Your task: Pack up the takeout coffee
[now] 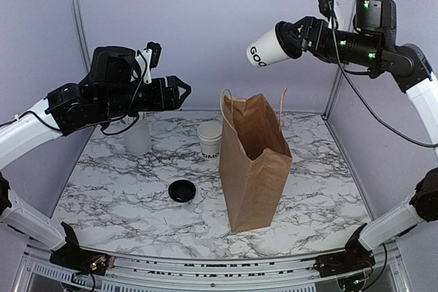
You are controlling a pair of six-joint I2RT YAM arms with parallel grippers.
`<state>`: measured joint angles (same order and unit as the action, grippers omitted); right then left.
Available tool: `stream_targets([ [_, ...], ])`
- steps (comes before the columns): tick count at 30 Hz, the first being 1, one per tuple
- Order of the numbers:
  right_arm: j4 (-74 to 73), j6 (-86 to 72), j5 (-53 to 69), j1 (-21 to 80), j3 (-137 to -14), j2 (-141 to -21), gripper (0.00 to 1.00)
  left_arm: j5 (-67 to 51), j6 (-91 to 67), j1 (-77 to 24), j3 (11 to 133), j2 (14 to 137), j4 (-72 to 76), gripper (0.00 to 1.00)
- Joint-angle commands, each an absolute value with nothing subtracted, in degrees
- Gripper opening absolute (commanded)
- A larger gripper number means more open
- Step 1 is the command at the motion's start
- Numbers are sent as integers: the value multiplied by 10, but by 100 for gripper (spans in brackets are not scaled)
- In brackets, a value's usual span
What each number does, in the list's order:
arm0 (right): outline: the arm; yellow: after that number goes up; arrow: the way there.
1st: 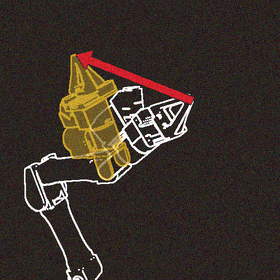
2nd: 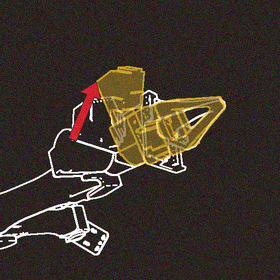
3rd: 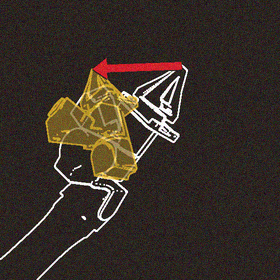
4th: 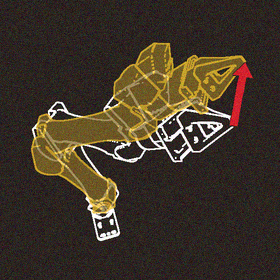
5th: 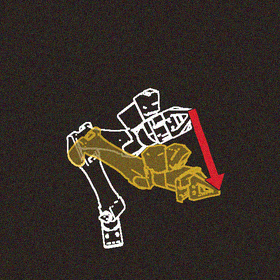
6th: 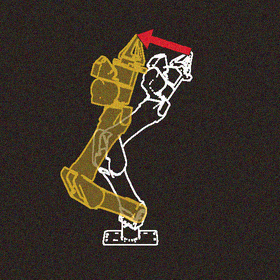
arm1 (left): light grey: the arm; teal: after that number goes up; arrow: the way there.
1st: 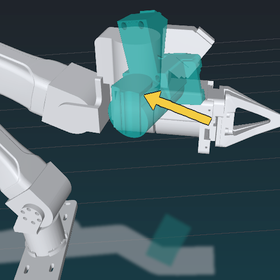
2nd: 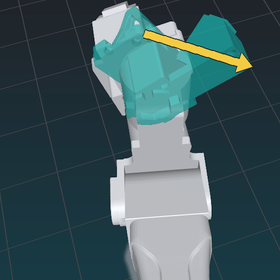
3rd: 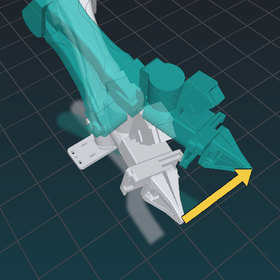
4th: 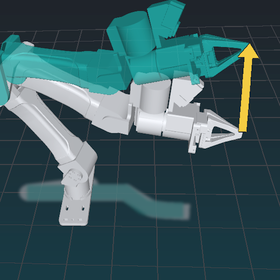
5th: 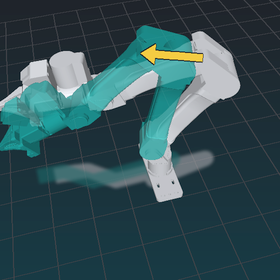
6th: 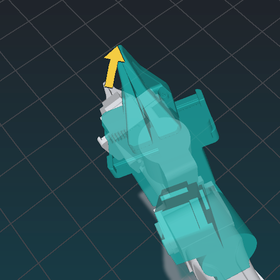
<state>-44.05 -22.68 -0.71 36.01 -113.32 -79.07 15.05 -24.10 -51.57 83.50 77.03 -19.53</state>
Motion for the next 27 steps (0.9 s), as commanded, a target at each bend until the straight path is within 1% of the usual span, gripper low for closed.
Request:
stream_targets([
  [1, -460, -230, -54, 417, -1168, -801, 61, 154, -244, -512, 825, 767, -183, 81],
  [7, -509, -247, -111, 476, -1170, -816, 60, 152, -241, -508, 824, 764, -183, 81],
  [11, -535, -261, -125, 518, -1162, -824, 60, 149, -241, -506, 823, 764, -183, 81],
  [19, -590, -290, -163, 539, -1147, -830, 59, 137, -241, -503, 822, 764, -179, 81],
  [22, -587, -293, -162, 540, -1136, -827, 59, 93, -241, -503, 831, 767, -174, 81],
  [27, -596, -293, -161, 541, -1136, -839, 58, -28, -258, -503, 853, 776, -166, 86],
])
